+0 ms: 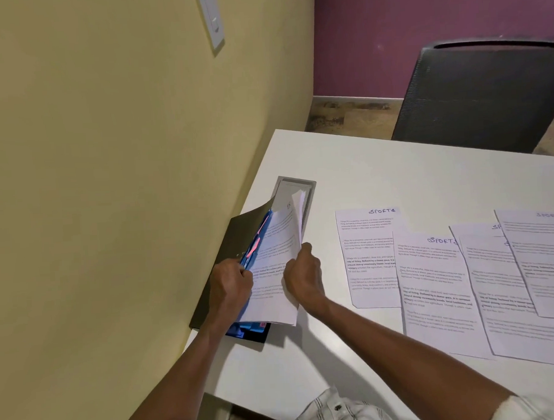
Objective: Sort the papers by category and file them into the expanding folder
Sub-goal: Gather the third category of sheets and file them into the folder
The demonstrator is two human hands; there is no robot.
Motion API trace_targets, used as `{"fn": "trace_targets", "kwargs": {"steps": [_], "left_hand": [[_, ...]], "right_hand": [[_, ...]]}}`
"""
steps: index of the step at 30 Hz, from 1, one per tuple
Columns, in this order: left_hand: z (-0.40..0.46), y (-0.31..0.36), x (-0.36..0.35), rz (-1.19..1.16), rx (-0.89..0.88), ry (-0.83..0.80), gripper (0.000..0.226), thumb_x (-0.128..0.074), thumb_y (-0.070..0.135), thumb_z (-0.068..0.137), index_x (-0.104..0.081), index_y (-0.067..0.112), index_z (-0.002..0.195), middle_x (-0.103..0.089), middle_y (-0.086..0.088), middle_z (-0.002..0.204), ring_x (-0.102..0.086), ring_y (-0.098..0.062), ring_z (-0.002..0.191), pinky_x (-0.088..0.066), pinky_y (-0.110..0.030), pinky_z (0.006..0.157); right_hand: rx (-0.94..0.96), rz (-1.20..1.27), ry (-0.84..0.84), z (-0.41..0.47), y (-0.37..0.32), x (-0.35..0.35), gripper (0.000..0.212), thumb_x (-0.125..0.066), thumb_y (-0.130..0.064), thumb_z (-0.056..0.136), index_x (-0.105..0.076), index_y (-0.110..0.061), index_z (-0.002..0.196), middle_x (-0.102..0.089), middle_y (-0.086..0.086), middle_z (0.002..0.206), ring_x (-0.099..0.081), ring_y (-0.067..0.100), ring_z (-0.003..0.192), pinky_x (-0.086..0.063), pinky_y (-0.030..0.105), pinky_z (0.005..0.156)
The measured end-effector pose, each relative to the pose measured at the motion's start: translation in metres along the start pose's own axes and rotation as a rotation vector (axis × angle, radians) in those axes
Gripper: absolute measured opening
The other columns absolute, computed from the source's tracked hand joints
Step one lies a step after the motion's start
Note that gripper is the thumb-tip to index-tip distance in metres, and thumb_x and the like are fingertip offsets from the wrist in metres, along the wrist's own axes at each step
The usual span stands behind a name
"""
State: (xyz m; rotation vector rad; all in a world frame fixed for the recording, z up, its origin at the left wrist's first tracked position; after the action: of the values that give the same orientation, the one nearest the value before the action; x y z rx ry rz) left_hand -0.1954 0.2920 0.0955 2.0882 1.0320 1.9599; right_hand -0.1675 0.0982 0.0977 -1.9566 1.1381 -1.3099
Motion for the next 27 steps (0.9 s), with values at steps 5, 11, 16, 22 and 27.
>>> {"fn": "trace_targets", "kwargs": {"steps": [5,11,16,22,27], "left_hand": [[0.001,0.002,0.008,0.003,-0.02,0.029,0.043,-0.063,0.009,0.089,-0.04,0.015,0.054,-0.046,-0.001,0.061,-0.043,-0.013,0.047,-0.044,-0.021,0.046],[0.002,-0.003,0.004,-0.02,-0.02,0.002,0.03,-0.066,0.012,0.088,-0.047,0.004,0.065,-0.063,-0.025,0.075,-0.064,-0.037,0.07,-0.053,-0.044,0.063],[0.005,-0.006,0.0,-0.001,-0.014,-0.001,0.025,-0.066,0.01,0.089,-0.056,0.003,0.067,-0.065,-0.021,0.077,-0.058,-0.023,0.061,-0.047,-0.028,0.058],[0.011,-0.004,-0.001,0.019,0.017,-0.05,0.023,-0.061,0.012,0.095,-0.071,-0.008,0.091,-0.069,-0.019,0.09,-0.065,-0.026,0.078,-0.052,-0.032,0.078],[0.007,-0.006,0.007,0.006,-0.045,0.028,0.019,-0.062,0.01,0.093,-0.072,-0.003,0.082,-0.068,-0.016,0.078,-0.055,-0.015,0.064,-0.053,-0.03,0.067]], "right_hand": [[0.008,0.144,-0.101,0.011,0.009,-0.058,0.014,-0.044,-0.024,0.101,-0.033,-0.019,0.108,-0.058,0.005,0.108,-0.061,0.014,0.083,-0.052,0.023,0.056],[-0.017,0.134,-0.264,0.027,0.028,-0.104,0.026,-0.056,-0.024,0.094,-0.044,-0.01,0.112,-0.061,0.011,0.116,-0.063,0.025,0.101,-0.057,0.045,0.084],[-0.009,-0.031,-0.291,0.034,0.015,-0.104,0.032,-0.061,-0.014,0.092,-0.042,-0.006,0.116,-0.057,0.012,0.114,-0.06,0.025,0.101,-0.055,0.037,0.079],[-0.002,-0.147,-0.35,0.04,0.011,-0.131,0.029,-0.056,-0.009,0.094,-0.042,-0.003,0.119,-0.055,0.011,0.104,-0.05,0.018,0.088,-0.049,0.036,0.079],[0.026,-0.233,-0.367,0.045,0.009,-0.135,0.049,-0.064,-0.006,0.09,-0.036,0.001,0.13,-0.056,0.017,0.109,-0.053,0.022,0.09,-0.044,0.03,0.072]]}}
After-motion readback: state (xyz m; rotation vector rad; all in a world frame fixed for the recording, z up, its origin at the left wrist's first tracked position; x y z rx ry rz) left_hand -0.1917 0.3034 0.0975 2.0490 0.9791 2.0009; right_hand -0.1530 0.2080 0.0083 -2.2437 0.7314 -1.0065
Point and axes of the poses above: each hand's wrist, its own z-axis towards the middle knuckle, its own x-axis out of the back of the hand, y = z × x, the point moved 9 cm from there along z, towards the middle knuckle
